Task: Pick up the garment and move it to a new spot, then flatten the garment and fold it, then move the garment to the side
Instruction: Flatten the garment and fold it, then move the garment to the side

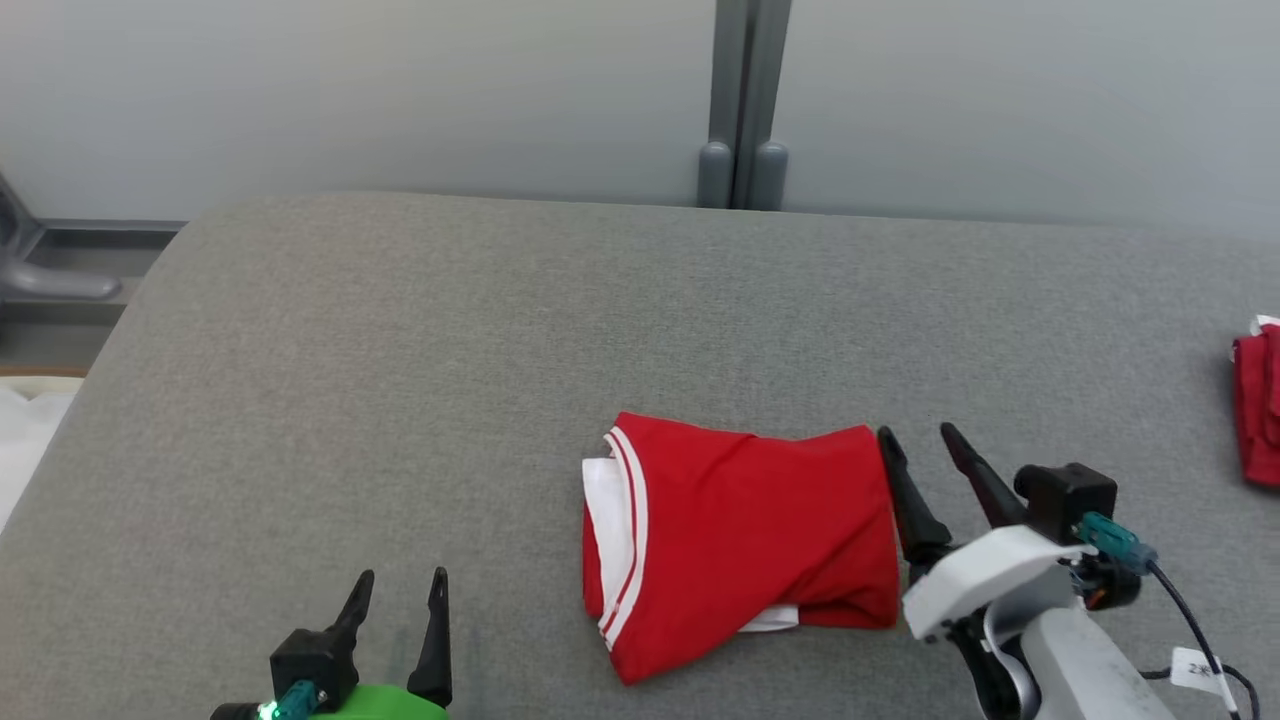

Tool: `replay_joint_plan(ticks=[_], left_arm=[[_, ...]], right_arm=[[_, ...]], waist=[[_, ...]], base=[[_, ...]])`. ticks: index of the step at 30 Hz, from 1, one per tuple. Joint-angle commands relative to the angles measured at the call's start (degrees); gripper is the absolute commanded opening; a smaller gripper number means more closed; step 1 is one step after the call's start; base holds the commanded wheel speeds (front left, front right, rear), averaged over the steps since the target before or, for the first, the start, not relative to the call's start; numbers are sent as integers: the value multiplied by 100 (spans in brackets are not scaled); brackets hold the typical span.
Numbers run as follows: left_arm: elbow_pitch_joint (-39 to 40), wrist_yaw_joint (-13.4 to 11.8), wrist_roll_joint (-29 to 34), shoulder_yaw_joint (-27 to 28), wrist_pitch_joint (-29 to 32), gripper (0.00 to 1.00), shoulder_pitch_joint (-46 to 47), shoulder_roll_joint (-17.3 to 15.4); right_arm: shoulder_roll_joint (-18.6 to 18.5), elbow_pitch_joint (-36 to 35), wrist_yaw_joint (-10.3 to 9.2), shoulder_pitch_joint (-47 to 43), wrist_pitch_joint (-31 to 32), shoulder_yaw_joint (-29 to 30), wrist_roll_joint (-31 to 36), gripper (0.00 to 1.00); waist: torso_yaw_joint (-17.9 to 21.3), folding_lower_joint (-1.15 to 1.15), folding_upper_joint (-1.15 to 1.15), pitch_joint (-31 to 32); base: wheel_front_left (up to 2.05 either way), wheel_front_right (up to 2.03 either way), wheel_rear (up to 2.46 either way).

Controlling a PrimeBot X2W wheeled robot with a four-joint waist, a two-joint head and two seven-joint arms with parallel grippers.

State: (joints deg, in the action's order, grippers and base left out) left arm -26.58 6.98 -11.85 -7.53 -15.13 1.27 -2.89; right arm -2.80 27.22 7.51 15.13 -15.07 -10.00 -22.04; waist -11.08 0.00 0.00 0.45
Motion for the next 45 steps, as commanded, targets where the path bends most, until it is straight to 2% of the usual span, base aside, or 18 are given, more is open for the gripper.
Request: replay_joint_plan(ticks=[1,5,12,24,33,42,45], left_arm=[[37,-32,73,29,3,100,106,-13],[187,-39,198,153,4,100,-18,-14],[362,-49,313,292,3,100,-344,-14],[673,-40,222,116,3,100,-688,-14],[627,3,192,-41,3,100,-582,-14],[558,35,148,-168,3,100,-439,-14],[571,46,139,-163,4,100,-368,-14]], right_arm=[[-22,-44,-6,-173,-10,193,210,100],[-23,-98,-6,-492,-10,679,649,100],[-22,-37,-6,-977,-9,1064,1063,100],[-24,36,-6,-1483,-10,1274,1194,100],[-29,141,-6,-1141,-10,720,1030,100],[-25,425,-6,-533,-9,0,678,100],[-27,474,-6,-422,-10,-80,571,100]], waist=[[266,0,0,36],[545,0,0,43],[900,0,0,104],[927,0,0,185],[703,0,0,81],[311,0,0,-102],[167,0,0,-182]], base=[[0,0,0],[0,0,0],[0,0,0],[0,0,0],[0,0,0],[0,0,0],[0,0,0]])
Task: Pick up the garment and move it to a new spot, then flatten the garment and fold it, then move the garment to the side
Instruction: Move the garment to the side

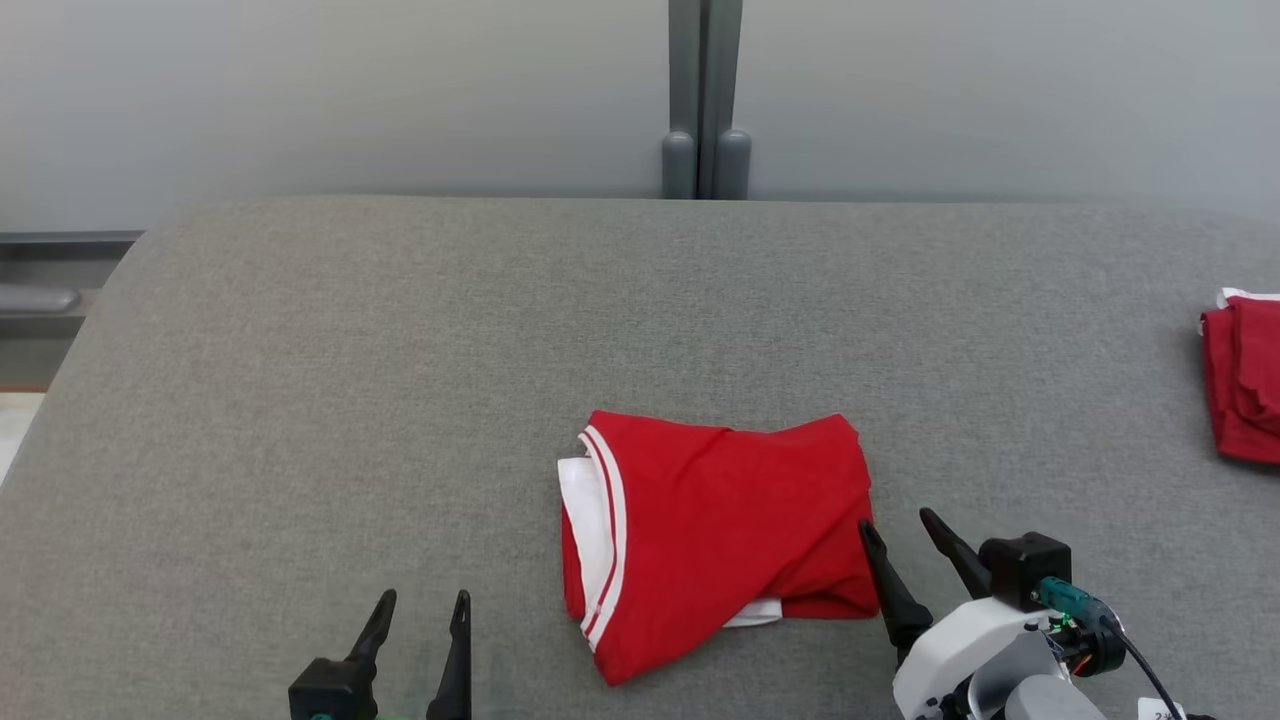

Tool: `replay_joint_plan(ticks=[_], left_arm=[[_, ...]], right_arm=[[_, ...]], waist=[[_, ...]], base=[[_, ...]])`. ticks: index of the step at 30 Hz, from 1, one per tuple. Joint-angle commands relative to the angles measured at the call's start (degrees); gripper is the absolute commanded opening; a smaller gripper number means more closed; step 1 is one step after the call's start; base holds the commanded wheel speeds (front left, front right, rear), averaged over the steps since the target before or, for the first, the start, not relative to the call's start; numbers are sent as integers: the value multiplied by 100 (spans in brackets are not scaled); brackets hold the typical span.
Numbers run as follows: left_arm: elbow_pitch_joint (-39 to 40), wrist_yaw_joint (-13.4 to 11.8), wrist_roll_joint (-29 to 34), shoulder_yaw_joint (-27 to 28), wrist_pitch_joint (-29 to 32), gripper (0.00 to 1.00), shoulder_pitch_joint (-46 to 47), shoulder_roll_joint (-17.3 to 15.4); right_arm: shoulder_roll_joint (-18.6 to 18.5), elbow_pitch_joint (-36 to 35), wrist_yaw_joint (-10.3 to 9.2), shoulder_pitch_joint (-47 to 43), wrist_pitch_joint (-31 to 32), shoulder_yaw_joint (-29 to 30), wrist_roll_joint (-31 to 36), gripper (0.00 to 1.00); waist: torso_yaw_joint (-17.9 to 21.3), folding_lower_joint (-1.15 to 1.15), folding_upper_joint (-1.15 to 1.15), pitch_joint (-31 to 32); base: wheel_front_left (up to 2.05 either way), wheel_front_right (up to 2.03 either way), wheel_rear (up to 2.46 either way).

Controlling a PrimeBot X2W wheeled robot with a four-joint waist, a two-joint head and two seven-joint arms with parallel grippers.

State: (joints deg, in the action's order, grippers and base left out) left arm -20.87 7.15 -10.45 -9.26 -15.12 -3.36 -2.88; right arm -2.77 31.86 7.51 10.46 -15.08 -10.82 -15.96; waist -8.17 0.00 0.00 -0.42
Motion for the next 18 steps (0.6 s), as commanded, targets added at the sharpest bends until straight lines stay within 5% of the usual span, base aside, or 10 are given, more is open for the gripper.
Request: replay_joint_plan(ticks=[1,9,15,16,17,18], left_arm=[[13,33,2,12,2,100,116,-14],[20,42,-40,-60,2,100,305,-14],[0,45,-170,-272,2,100,465,-14],[-1,45,-186,-278,2,100,472,-14],[-5,45,-185,-281,2,100,474,-14],[-12,45,-186,-287,2,100,479,-14]], right_arm=[[-29,37,-6,84,-9,-8,-68,100],[-28,314,-6,495,-8,73,-136,100],[-25,1316,-6,743,-7,180,-94,100],[-26,1403,-6,732,0,153,-126,95],[-25,1488,-6,702,6,115,-145,44],[-23,1532,-6,677,11,96,-162,23]], waist=[[-171,0,0,-116],[-493,0,0,-349],[-802,0,0,-533],[-827,0,0,-546],[-844,0,0,-552],[-852,0,0,-553]], base=[[0,0,0],[0,0,0],[0,0,0],[0,0,0],[0,0,0],[0,0,0]])
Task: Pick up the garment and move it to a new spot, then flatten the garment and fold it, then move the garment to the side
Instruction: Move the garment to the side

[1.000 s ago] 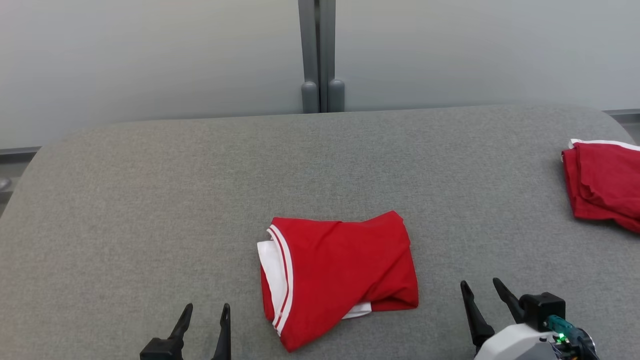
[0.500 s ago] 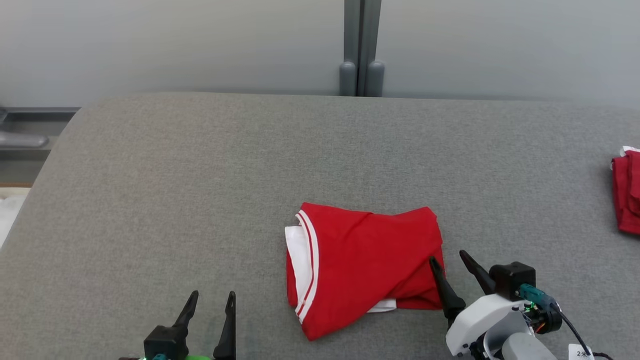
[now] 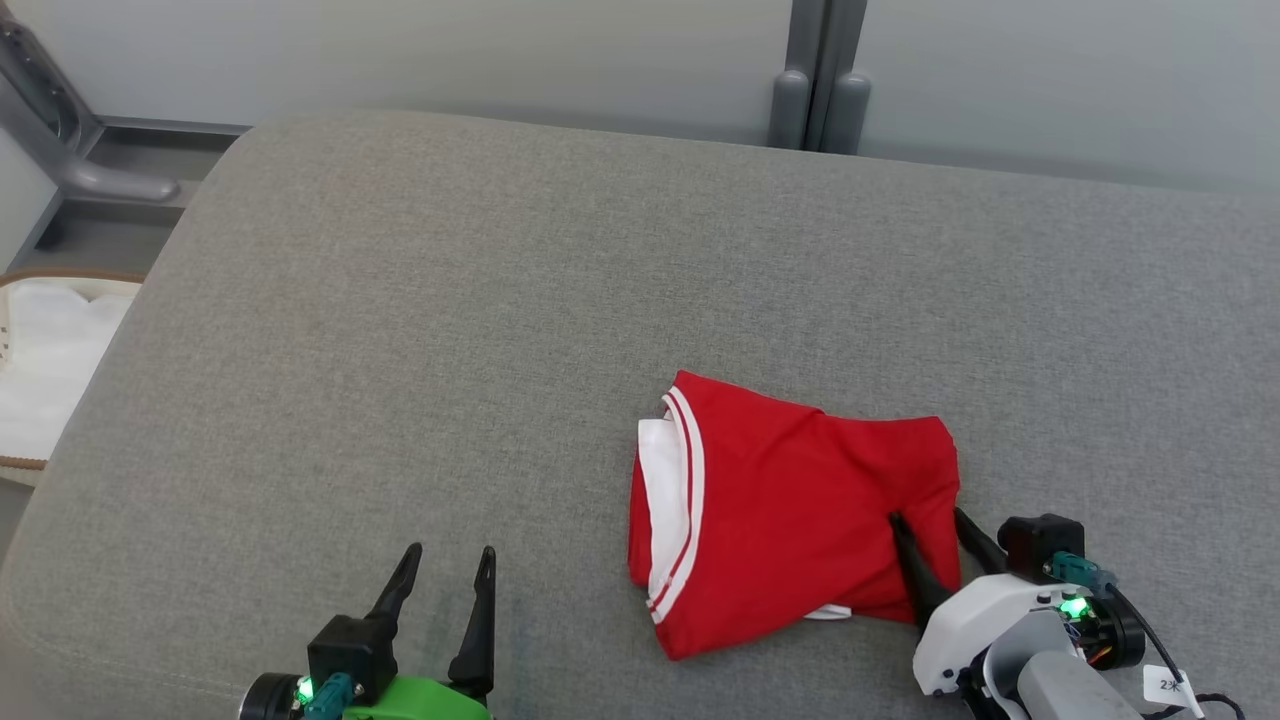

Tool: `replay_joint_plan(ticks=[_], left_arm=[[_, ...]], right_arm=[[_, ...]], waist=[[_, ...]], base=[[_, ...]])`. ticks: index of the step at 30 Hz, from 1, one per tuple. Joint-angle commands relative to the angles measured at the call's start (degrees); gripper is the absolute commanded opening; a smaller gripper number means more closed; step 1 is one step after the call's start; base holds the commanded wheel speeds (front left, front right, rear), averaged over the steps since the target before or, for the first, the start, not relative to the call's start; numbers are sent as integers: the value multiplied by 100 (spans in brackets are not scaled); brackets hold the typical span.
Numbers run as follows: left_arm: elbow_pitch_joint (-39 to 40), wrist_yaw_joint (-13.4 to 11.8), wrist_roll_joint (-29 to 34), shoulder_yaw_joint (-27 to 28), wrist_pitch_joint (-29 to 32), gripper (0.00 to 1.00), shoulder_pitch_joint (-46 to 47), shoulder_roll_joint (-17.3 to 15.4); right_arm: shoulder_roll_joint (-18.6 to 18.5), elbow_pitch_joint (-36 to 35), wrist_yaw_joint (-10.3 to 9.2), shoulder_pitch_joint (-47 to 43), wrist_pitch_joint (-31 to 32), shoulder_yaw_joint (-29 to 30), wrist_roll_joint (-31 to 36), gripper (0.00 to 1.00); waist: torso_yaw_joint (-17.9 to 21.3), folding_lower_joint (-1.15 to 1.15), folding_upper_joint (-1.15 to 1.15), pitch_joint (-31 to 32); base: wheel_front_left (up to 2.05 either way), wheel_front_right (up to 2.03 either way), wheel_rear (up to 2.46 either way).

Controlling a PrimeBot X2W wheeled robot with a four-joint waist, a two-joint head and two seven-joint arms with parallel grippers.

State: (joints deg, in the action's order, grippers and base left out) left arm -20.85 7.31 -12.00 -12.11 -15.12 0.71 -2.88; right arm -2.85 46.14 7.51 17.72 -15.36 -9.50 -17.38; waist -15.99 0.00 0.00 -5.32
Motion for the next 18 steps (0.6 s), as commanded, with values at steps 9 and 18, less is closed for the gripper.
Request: replay_joint_plan(ticks=[9,18], left_arm=[[103,30,-30,0,2,100,-52,-14],[354,30,-47,-220,2,100,-21,-14]], right_arm=[[-52,-243,-15,-186,27,402,112,0],[-30,-501,-11,-309,25,772,554,0]], waist=[[563,0,0,130],[2344,0,0,184]], base=[[0,0,0],[0,0,0]])
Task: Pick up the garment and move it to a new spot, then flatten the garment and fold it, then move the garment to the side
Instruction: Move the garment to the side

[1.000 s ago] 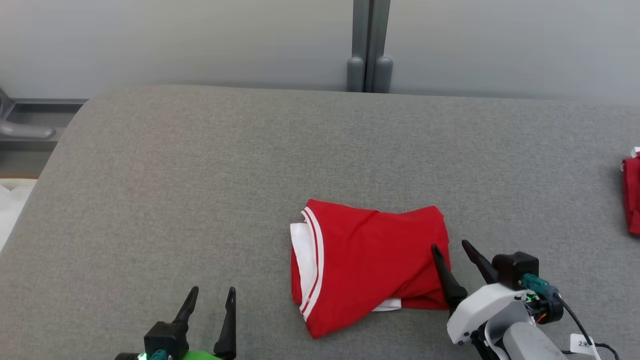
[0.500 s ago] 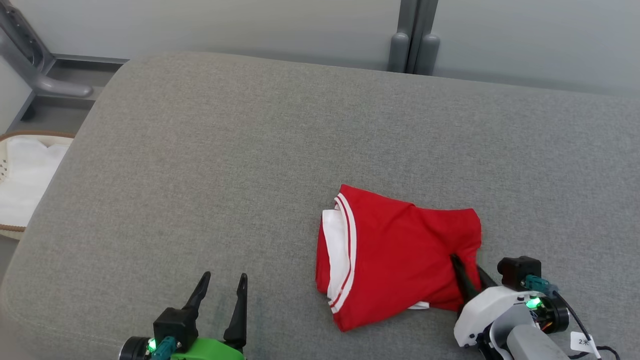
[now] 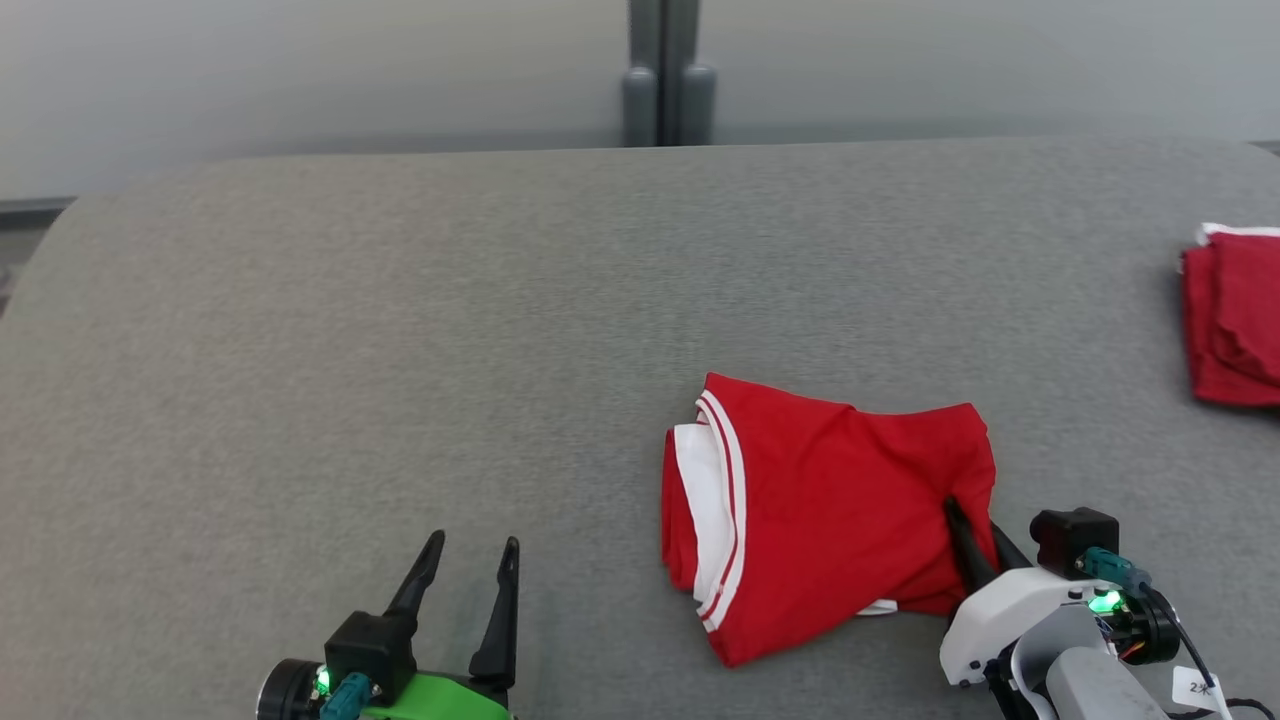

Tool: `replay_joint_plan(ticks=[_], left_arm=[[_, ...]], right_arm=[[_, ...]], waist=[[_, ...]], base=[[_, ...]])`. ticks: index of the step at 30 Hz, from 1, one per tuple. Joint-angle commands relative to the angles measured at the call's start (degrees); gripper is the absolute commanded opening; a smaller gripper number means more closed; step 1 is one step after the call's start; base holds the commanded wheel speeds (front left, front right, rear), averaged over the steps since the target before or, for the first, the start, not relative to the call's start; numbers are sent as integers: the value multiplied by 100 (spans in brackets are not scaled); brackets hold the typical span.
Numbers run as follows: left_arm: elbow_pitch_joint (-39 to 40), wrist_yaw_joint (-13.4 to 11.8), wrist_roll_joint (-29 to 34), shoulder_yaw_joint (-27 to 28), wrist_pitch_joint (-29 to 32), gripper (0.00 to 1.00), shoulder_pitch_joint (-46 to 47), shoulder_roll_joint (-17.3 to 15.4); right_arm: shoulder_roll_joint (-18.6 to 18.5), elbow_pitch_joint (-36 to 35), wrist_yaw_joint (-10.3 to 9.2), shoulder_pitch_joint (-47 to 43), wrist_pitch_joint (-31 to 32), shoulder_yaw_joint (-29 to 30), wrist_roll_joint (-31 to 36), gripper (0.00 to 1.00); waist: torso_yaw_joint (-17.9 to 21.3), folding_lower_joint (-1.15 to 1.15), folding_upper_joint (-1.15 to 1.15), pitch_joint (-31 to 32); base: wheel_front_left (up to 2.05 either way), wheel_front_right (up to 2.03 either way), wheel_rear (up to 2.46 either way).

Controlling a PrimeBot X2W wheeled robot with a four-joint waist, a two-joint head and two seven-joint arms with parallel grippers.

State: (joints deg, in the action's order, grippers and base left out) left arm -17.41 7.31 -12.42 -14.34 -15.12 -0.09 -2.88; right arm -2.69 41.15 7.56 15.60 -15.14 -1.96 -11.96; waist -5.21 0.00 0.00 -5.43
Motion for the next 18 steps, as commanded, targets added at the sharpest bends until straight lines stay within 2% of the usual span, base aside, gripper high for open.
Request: replay_joint_plan(ticks=[1,8,13,18], left_arm=[[38,30,-23,-42,2,100,89,-14],[230,30,-90,-395,2,100,263,-16],[342,30,-63,-569,2,100,312,-19],[425,31,-10,-655,2,100,345,-95]], right_arm=[[-46,-26,-15,-86,3,63,63,0],[-36,-208,-14,-35,-1,199,190,0],[-32,-297,-14,70,-1,227,210,0],[-31,-457,-14,377,-2,124,272,0]], waist=[[1470,0,0,183],[2498,0,0,56],[2857,0,0,-87],[3046,0,0,-296]], base=[[0,0,0],[0,0,0],[0,0,0],[0,0,0]])
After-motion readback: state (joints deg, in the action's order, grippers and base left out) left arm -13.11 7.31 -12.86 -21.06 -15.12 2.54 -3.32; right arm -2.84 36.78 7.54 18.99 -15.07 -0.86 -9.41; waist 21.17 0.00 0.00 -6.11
